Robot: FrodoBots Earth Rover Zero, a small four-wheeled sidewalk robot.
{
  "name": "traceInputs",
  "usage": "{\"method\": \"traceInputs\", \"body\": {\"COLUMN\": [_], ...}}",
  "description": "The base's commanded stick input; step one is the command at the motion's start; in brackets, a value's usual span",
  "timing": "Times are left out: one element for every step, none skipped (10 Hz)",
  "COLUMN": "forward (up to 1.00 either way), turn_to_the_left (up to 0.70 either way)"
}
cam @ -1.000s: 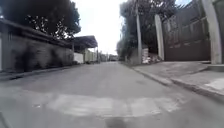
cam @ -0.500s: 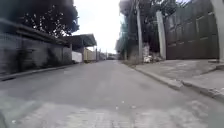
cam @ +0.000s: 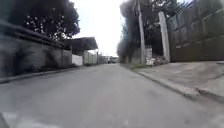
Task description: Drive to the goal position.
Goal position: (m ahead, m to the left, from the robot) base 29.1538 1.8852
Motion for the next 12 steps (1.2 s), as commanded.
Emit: {"method": "traceInputs", "body": {"forward": [0.85,0.85,0.85,0.85,0.85,0.85,0.85,0.85,0.85,0.85,0.85,0.85], "turn_to_the_left": [0.0,0.0,0.0,0.0,0.0,0.0,0.0,0.0,0.0,0.0,0.0,0.0]}}
